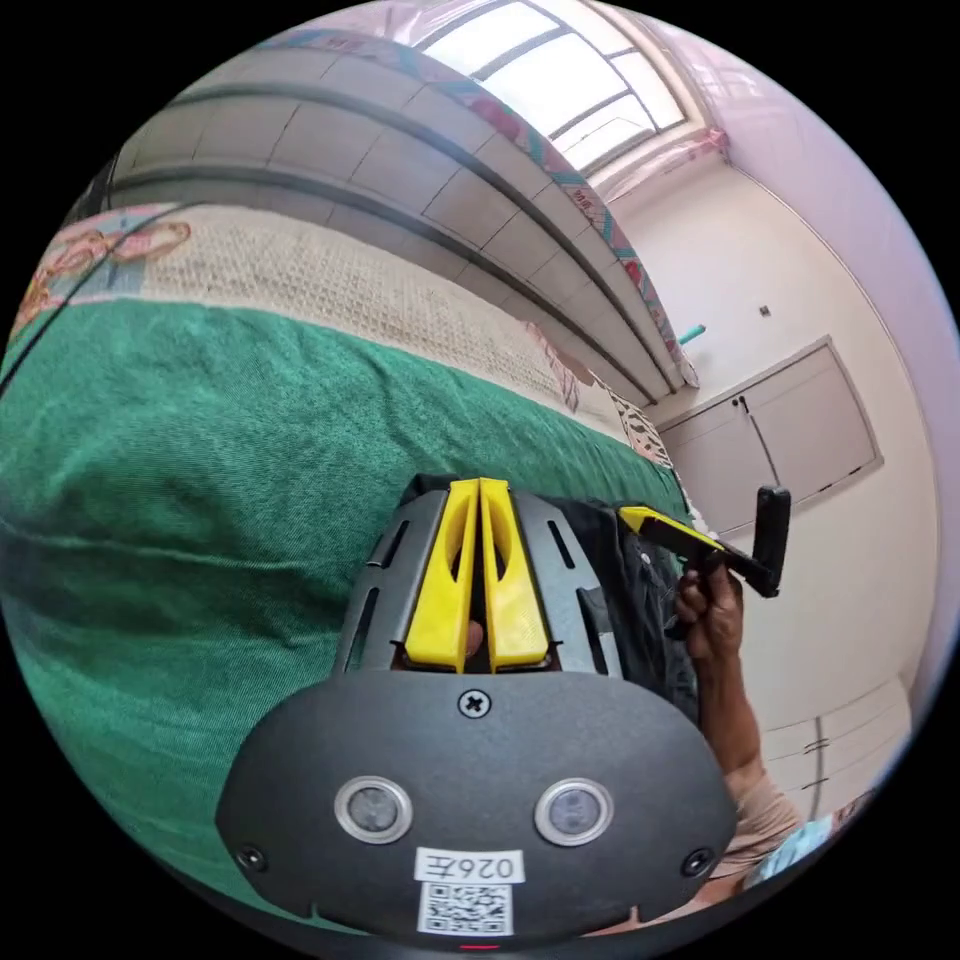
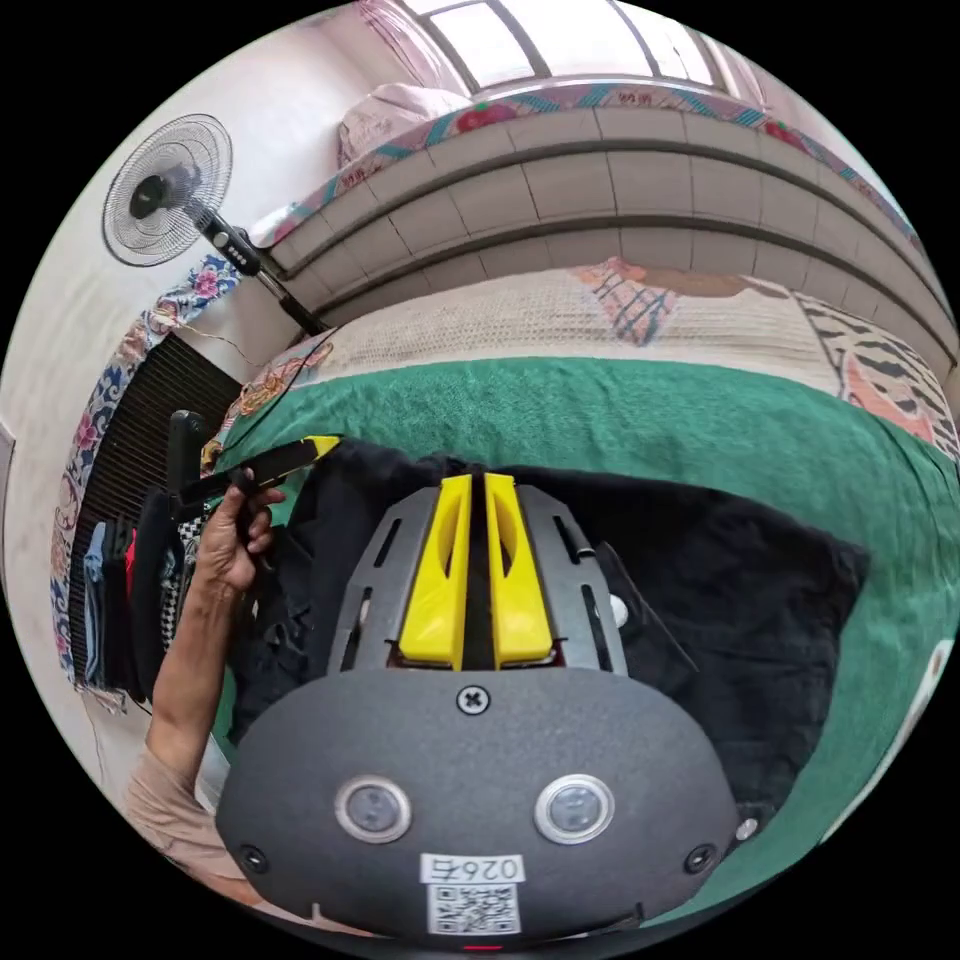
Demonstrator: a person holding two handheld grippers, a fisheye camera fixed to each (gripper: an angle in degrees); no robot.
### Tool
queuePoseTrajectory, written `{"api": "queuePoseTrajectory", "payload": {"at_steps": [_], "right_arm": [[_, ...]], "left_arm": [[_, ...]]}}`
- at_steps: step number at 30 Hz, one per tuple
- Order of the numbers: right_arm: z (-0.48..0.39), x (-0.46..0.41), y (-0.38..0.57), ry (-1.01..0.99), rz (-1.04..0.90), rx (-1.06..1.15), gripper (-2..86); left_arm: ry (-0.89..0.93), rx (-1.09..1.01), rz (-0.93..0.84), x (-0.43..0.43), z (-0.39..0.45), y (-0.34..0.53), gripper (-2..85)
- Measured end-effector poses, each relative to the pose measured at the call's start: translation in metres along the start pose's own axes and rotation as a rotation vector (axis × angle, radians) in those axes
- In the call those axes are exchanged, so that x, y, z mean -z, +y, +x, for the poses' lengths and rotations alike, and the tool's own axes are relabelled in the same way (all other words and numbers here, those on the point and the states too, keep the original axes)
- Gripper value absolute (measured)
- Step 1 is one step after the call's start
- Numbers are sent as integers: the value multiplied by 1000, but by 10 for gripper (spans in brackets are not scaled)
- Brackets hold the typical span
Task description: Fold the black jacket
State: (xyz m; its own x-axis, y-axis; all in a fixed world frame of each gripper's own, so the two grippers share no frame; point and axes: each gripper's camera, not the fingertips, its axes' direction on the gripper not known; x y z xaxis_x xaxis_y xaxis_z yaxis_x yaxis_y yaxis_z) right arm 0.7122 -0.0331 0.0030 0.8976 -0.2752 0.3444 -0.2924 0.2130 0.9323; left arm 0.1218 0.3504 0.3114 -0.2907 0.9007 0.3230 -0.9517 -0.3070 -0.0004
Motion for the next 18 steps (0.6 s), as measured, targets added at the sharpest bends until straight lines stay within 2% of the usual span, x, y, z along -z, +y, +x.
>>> {"api": "queuePoseTrajectory", "payload": {"at_steps": [4, 8, 11, 13, 18], "right_arm": [[-7, 119, 100, -31, 28, 72, 42], [-49, 192, 207, -136, -70, 139, 47], [-103, 202, 278, -205, -182, 196, 49], [-136, 196, 321, -218, -244, 235, 53], [-191, 159, 412, -113, -329, 298, 67]], "left_arm": [[18, -138, 143, 82, 38, 57, -9], [91, -206, 126, 126, 76, 119, -7], [155, -217, 42, 129, 105, 171, 6], [244, -194, -37, 115, 118, 206, 54], [335, -144, -130, 74, 126, 246, 83]]}}
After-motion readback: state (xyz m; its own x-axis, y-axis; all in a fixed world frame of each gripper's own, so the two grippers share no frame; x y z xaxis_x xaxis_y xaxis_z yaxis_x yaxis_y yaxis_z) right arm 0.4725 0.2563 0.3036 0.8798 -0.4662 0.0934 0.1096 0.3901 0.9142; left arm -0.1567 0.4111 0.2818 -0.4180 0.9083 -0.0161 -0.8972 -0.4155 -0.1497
